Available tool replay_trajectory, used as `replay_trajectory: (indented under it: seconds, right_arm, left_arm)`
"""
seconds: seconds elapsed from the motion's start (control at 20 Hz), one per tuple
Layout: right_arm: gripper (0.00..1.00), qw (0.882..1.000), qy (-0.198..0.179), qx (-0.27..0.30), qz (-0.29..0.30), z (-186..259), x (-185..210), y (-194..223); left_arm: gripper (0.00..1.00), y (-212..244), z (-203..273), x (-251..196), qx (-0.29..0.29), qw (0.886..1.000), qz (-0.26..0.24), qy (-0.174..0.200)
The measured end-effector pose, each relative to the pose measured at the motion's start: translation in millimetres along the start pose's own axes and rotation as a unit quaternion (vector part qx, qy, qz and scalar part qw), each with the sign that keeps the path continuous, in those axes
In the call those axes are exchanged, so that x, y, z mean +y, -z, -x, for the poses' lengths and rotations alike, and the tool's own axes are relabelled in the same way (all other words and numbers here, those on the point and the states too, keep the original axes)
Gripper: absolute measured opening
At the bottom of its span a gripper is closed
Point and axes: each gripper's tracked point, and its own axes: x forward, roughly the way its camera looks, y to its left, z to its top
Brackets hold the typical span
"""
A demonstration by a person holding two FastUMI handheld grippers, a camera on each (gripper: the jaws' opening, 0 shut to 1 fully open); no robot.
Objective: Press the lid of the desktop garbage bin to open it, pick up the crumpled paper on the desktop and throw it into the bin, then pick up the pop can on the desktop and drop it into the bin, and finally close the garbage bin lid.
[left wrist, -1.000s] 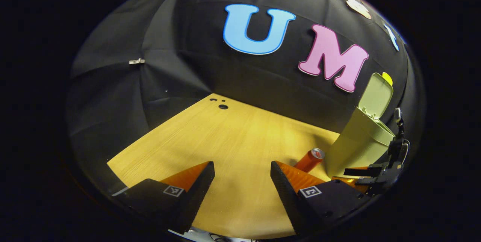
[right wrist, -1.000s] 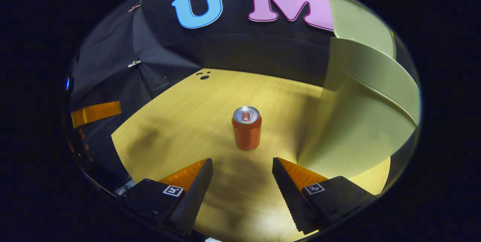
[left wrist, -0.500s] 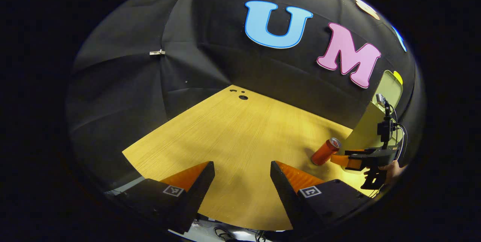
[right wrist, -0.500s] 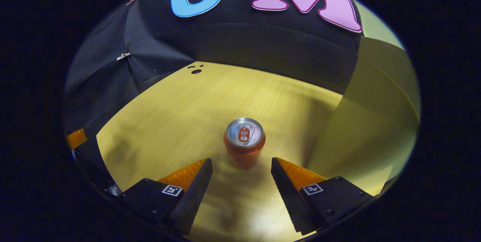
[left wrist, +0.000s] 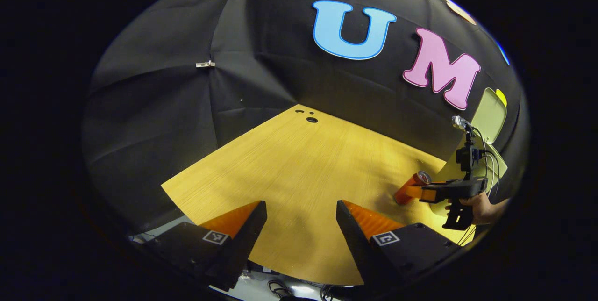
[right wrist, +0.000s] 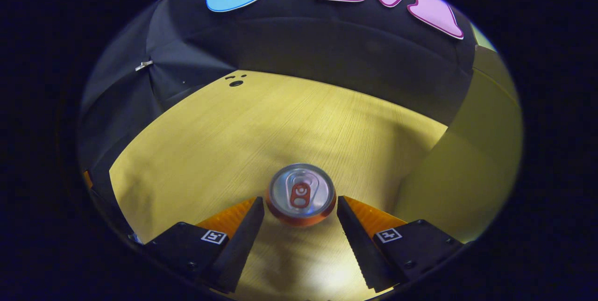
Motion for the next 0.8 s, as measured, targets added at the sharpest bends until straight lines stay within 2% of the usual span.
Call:
replay_trajectory:
  seconds: [0.35, 0.4, 0.45, 0.65, 0.8]
  right_arm:
    - [0.99, 1.000, -0.003, 0.005, 0.006, -13, 2, 0]
    - [0.97, 1.000, -0.002, 0.006, 0.007, -14, 0, 0]
    - [0.84, 1.000, -0.002, 0.006, 0.006, -15, 1, 1]
    - [0.83, 1.000, -0.005, -0.004, 0.018, -5, 1, -8]
    - [0.83, 0.999, -0.009, -0.027, 0.030, 18, 5, -23]
  left_arm:
    - [0.96, 17, 11, 2, 0.018, 1.000, -0.004, -0.009]
    - [0.96, 17, 12, 1, 0.018, 1.000, -0.006, -0.008]
    - [0.96, 18, 13, 1, 0.018, 1.000, -0.008, -0.007]
    - [0.96, 21, 16, -3, 0.019, 1.000, -0.009, 0.001]
    - [0.96, 23, 16, -9, 0.018, 1.000, -0.019, 0.016]
